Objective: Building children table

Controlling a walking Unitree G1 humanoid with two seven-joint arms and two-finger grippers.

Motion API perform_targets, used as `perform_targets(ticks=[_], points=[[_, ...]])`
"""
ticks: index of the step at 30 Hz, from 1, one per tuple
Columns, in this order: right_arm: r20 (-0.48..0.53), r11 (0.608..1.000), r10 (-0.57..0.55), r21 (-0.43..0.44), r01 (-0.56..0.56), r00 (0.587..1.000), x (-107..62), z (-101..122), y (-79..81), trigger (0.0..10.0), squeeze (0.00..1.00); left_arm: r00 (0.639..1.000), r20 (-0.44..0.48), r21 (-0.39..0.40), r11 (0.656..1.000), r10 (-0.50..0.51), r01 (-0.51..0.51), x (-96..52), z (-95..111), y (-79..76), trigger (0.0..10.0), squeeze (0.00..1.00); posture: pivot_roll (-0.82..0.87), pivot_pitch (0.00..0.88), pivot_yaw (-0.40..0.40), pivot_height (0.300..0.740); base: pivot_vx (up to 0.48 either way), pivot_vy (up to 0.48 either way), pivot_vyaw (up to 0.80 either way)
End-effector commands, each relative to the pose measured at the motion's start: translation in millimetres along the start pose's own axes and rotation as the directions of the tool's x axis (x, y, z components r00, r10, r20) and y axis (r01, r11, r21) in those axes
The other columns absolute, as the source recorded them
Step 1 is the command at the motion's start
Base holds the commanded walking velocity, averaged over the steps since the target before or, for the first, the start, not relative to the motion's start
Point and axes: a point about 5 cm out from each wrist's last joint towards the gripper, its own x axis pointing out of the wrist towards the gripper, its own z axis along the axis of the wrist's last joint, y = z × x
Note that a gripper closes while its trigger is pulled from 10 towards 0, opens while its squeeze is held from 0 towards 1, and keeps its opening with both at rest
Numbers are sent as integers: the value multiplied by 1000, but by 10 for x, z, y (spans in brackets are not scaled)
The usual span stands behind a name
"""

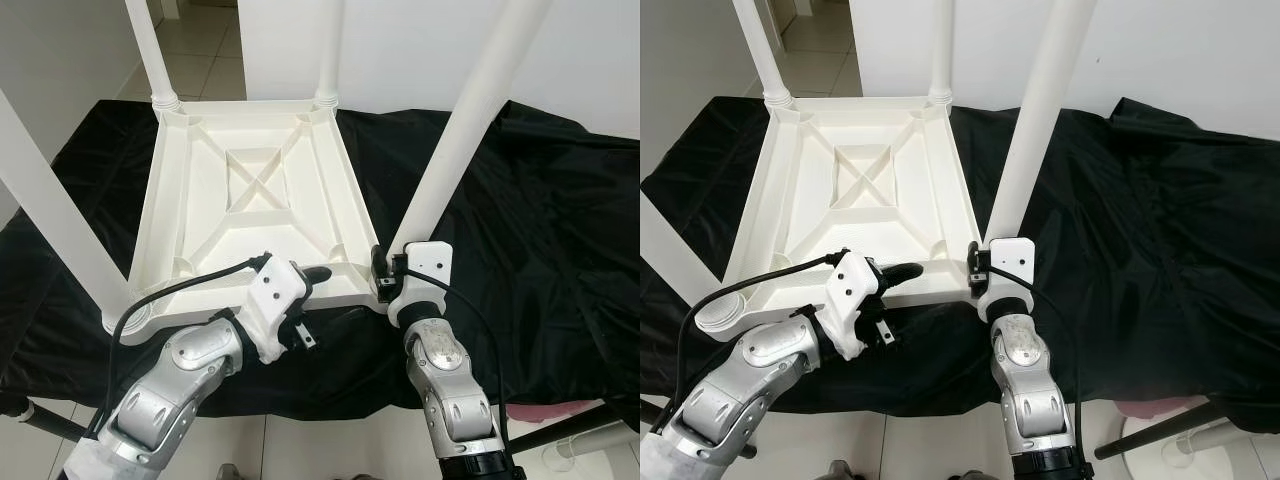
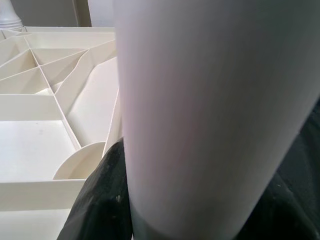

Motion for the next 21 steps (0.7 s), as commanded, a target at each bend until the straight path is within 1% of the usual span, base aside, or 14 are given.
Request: perform_targets(ticks=[1,6,7,10,12,14,15,16,18,19,20,21], points=[[-36,998,-50,25,51,998,-16,-59,-3,10000,0,1000,0,-6,1000,-21,21,1,4,-9,10000,0,-35,122,-37,740,0,0,0],[-35,998,-53,15,54,998,-16,-56,-2,10000,0,1000,2,-8,1000,-19,19,0,9,-9,10000,0,-35,123,-38,740,0,0,0],[-35,999,-52,12,53,998,-18,-58,-6,10000,1000,1000,4,-9,1000,-18,18,-1,11,-10,10000,0,-35,123,-38,740,0,0,0],[-11,1000,-25,17,25,1000,-28,-50,-93,10000,1000,1000,6,-7,1000,-6,6,-12,25,21,10000,0,-29,126,-39,740,0,0,0],[-5,1000,-14,21,14,1000,-32,-48,-112,10000,1000,1000,6,-7,1000,-4,4,-14,28,27,10000,0,-29,126,-39,740,0,0,0],[-9,998,51,38,-51,999,-56,-65,-117,10000,1000,1000,6,-9,1000,-2,2,-20,27,25,10000,0,-30,127,-38,740,0,0,0],[-6,995,84,51,-83,996,-70,-69,-116,10000,0,1000,5,-11,1000,-4,4,-22,26,19,10000,0,-30,128,-33,740,0,0,0],[5,991,125,40,-125,992,-90,-65,-118,10000,0,1000,3,-12,1000,-8,8,-25,23,7,10000,0,-30,128,-33,740,0,0,0],[5,991,125,40,-125,992,-90,-65,-118,10000,0,1000,3,-12,1000,-8,8,-25,23,7,10000,0,-30,128,-33,740,0,0,0],[14,988,148,29,-149,989,-103,-60,-120,10000,0,1000,2,-13,1000,-11,11,-27,22,-1,10000,0,-30,128,-33,740,0,0,0],[14,988,148,29,-149,989,-103,-60,-120,10000,0,1000,2,-13,1000,-11,11,-27,22,-1,10000,0,-30,128,-33,740,0,0,0],[12,983,180,25,-180,984,-113,-71,-158,10000,0,1000,1,-14,1000,-15,15,-29,22,-6,10000,0,-30,128,-30,740,0,0,0]])
